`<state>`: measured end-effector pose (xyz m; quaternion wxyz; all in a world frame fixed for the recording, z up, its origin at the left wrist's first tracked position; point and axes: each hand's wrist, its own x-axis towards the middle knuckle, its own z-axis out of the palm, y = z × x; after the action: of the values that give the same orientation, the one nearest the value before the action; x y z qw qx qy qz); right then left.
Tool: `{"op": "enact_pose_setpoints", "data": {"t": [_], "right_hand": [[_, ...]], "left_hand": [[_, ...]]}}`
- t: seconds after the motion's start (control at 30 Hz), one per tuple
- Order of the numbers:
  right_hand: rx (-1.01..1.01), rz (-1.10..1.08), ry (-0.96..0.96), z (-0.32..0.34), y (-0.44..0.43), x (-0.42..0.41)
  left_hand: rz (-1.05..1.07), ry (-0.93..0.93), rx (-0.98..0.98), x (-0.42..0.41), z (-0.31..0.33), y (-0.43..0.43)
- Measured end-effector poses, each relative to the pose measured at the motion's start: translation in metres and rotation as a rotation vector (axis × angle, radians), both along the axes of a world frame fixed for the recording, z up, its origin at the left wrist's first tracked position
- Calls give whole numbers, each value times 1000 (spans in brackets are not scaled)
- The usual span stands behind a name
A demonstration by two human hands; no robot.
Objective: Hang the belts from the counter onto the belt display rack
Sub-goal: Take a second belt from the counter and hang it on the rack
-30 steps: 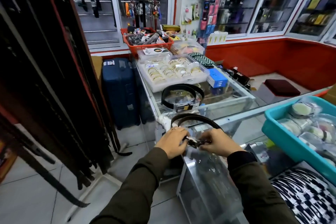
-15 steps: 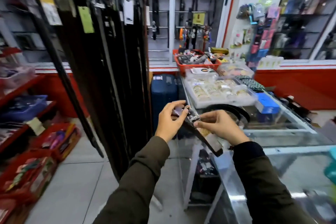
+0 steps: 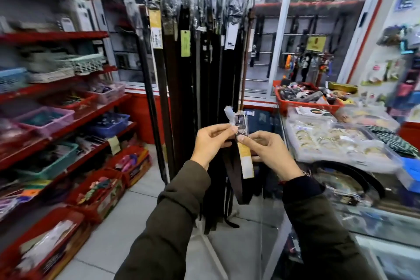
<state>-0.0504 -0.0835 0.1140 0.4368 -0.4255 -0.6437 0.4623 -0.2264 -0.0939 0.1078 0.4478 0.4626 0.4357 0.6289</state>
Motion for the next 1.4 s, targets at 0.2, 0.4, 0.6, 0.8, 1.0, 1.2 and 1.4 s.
{"op": "enact_pose_setpoints", "data": {"t": [0.2, 0.4, 0.6, 0.8, 1.0, 1.2, 1.4], "right_hand": [[163, 60, -165, 21, 4, -23], [469, -135, -383, 61, 9, -49], [362, 140, 157, 94, 34, -81], [326, 197, 384, 129, 60, -127], [359, 222, 476, 173, 70, -173], [406, 220, 501, 209, 76, -211], [389, 207, 518, 240, 89, -239]], "left_hand": [[97, -100, 140, -28, 23, -4], [137, -107, 217, -47, 45, 0], [166, -215, 318, -69, 91, 7], [207, -177, 396, -96, 133, 11], [317, -160, 470, -125, 181, 17], [414, -250, 487, -149, 215, 26], [438, -214, 504, -167, 253, 36]]}}
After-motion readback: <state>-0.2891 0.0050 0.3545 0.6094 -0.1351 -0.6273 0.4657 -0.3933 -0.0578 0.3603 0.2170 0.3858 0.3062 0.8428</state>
